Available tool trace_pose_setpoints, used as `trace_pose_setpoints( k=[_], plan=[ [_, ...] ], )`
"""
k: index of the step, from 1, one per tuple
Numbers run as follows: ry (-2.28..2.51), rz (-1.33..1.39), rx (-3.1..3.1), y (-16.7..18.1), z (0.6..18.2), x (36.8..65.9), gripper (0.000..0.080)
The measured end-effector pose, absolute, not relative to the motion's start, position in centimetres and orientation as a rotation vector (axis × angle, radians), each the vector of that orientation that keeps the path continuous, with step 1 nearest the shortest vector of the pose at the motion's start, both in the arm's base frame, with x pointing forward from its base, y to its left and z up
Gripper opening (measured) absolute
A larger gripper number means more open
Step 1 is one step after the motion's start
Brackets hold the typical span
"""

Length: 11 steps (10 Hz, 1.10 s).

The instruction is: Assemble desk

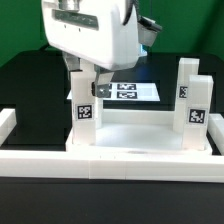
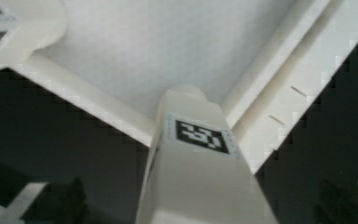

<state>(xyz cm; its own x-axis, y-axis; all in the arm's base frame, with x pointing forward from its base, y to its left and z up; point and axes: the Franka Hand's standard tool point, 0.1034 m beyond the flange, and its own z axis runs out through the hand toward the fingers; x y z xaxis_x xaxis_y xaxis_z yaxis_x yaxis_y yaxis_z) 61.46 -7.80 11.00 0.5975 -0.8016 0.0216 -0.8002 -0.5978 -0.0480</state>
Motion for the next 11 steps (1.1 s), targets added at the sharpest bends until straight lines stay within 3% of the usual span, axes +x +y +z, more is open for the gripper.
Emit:
trace_pose_setpoints(
  k=[11],
  plan=[
    [0.178, -0.067, -3.161, -7.74, 10.99, 61.43, 0.0649]
  ],
)
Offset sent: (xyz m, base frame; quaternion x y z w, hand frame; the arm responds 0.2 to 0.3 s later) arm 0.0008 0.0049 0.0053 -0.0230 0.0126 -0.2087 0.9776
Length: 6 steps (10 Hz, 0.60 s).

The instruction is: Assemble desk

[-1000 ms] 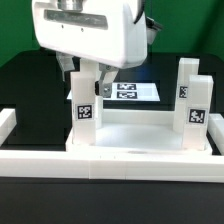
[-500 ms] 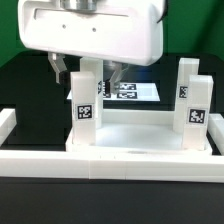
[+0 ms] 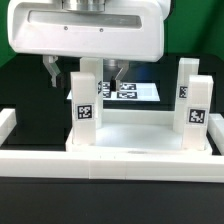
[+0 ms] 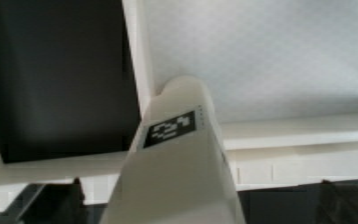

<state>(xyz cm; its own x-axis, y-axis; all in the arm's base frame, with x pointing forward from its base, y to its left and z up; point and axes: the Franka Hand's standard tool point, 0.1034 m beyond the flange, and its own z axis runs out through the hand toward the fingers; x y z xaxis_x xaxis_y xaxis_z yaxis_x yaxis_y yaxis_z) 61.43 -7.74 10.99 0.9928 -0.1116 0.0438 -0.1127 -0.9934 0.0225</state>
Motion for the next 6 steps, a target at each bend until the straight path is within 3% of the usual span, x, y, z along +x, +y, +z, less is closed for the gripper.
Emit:
trace_pose_setpoints(
  k=[3, 4, 5, 6],
  plan=[
    [0.103, 0.051, 3.085, -7.89, 11.10, 61.48, 0.0649],
    [0.124, 0.051, 3.084, -7.99, 11.09, 61.46, 0.0535],
    [0.113, 0.050, 3.085, -8.03, 11.07, 61.44, 0.0368],
    [0.113, 0.051, 3.085, -8.02, 11.09, 61.45, 0.0368]
  ],
)
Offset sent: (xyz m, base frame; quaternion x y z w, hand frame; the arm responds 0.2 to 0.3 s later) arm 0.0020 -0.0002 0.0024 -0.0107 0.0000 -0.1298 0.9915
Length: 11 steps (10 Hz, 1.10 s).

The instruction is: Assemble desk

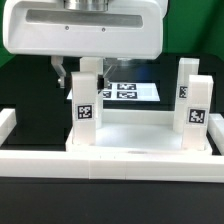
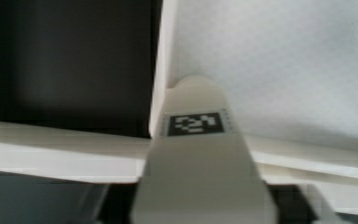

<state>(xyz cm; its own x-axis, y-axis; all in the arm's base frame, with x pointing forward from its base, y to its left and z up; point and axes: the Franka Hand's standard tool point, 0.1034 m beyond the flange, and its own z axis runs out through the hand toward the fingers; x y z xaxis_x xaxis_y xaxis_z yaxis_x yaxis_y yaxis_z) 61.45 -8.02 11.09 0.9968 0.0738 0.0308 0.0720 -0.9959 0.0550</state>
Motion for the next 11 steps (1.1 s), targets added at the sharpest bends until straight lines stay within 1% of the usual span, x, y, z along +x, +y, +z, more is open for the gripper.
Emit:
trace_pose_setpoints(
  k=[1, 3, 8, 11],
  plan=[
    [0.111, 0.051, 3.086, -8.02, 11.11, 61.46, 0.0291],
    [0.084, 0.051, 3.088, -8.01, 11.10, 61.43, 0.0291],
    [-0.435, 0.057, 3.095, -8.31, 10.99, 61.21, 0.0291],
    [-0.631, 0.017, 3.070, -8.10, 11.00, 60.70, 0.0301]
  ],
)
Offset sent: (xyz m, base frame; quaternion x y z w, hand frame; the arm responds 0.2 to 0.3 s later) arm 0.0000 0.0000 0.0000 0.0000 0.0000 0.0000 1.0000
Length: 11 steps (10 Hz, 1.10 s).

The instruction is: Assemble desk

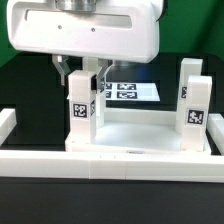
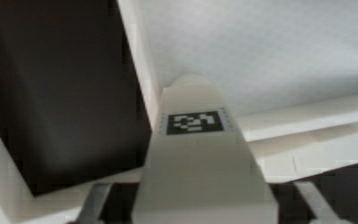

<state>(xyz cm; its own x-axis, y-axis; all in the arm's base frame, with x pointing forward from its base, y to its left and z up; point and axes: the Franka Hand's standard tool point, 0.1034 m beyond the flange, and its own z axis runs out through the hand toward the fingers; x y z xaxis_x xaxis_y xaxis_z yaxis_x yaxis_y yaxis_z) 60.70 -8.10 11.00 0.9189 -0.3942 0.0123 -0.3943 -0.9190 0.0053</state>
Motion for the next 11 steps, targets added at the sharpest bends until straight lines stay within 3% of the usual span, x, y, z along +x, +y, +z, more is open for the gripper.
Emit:
trace_pose_setpoints(
  k=[4, 5, 6, 7, 11],
  plan=[
    [-0.894, -0.060, 3.002, -7.6, 11.0, 59.7, 0.0342],
    [-0.892, -0.061, 3.001, -7.6, 11.0, 59.7, 0.0499],
    [-0.890, -0.064, 3.003, -7.5, 11.1, 59.7, 0.0499],
    [-0.886, -0.068, 3.014, -7.1, 11.8, 59.8, 0.0616],
    [-0.966, -0.095, 3.006, -4.6, 13.7, 59.8, 0.0648]
  ],
)
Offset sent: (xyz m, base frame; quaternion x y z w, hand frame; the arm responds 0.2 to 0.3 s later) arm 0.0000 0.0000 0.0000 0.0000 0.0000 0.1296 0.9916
